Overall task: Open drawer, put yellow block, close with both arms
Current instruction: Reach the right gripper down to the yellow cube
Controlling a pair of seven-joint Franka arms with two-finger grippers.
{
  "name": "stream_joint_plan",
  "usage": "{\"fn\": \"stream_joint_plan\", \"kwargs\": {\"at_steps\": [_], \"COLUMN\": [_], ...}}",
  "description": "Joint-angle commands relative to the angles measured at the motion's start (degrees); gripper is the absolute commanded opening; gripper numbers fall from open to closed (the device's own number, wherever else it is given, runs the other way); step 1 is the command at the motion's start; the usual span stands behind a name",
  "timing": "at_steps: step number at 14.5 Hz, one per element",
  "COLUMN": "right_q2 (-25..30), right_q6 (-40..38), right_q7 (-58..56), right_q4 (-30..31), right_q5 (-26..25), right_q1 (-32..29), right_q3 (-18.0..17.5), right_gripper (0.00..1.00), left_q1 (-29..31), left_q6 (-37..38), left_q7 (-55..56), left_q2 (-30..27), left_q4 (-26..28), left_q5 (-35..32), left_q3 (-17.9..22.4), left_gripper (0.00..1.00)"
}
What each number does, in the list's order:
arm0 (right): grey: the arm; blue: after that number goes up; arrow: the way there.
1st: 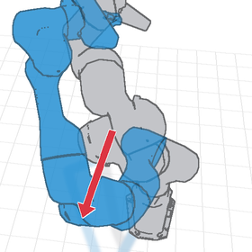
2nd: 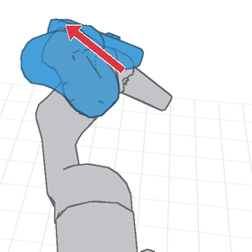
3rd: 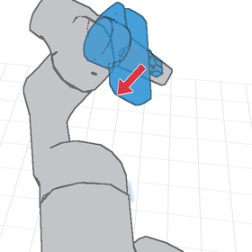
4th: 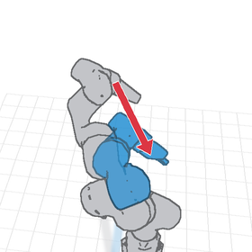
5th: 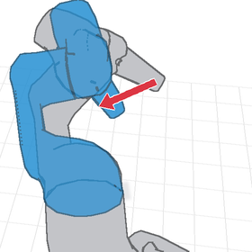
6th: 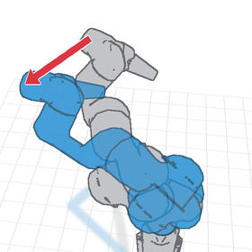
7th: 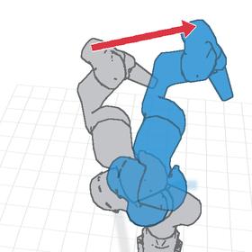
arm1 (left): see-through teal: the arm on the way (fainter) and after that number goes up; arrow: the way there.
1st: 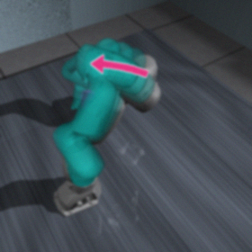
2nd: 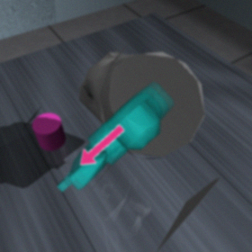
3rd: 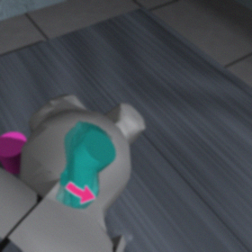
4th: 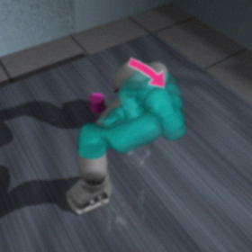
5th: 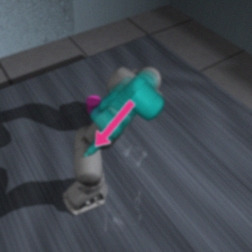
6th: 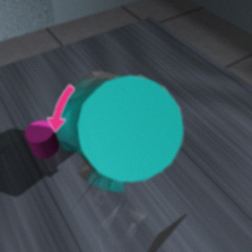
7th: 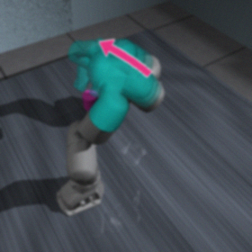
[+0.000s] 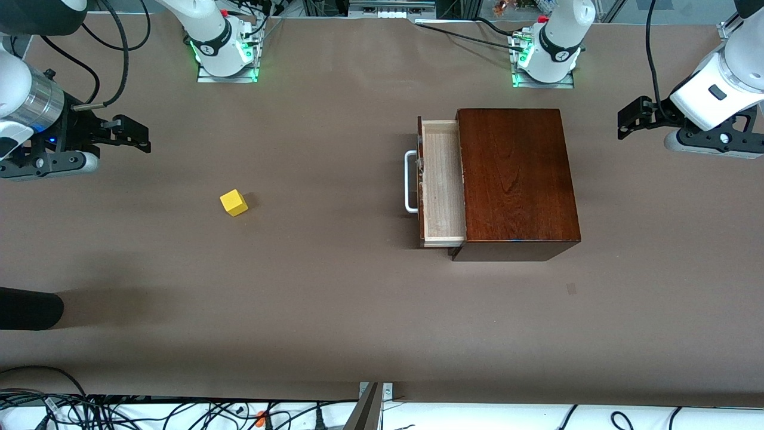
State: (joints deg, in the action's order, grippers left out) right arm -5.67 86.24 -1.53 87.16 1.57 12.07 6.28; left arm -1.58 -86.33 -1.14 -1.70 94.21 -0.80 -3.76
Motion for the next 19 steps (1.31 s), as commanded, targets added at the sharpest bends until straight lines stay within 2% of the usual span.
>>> {"fn": "stream_joint_plan", "kwargs": {"at_steps": [1,8,13,15,19], "right_q2": [-0.22,-1.18,-8.39,-9.36,-8.92], "right_q6": [0.06,0.60,2.61,6.10,24.37], "right_q7": [0.48,0.13,-1.09,-9.85,-12.00], "right_q4": [-1.12,-1.82,-1.12,4.30,18.19], "right_q5": [0.36,0.10,1.15,4.30,4.49], "right_q1": [-0.12,-0.12,0.76,0.85,0.94], "right_q3": [-0.21,-0.21,-0.21,-0.12,-1.53], "right_gripper": [1.00,1.00,1.00,1.00,1.00], "left_q1": [0.09,0.18,0.18,0.18,0.35], "left_q6": [1.43,1.52,1.51,1.60,1.60], "left_q7": [-0.97,-1.06,-1.06,-1.06,-1.06], "left_q2": [-0.06,0.03,-0.06,-0.06,-0.06], "left_q4": [-1.22,-1.30,-1.22,-1.30,-1.22], "left_q5": [1.15,1.15,1.15,1.15,1.15], "left_q3": [-0.11,-0.28,-0.37,-0.28,-0.28], "left_gripper": [1.00,1.00,1.00,1.00,1.00]}}
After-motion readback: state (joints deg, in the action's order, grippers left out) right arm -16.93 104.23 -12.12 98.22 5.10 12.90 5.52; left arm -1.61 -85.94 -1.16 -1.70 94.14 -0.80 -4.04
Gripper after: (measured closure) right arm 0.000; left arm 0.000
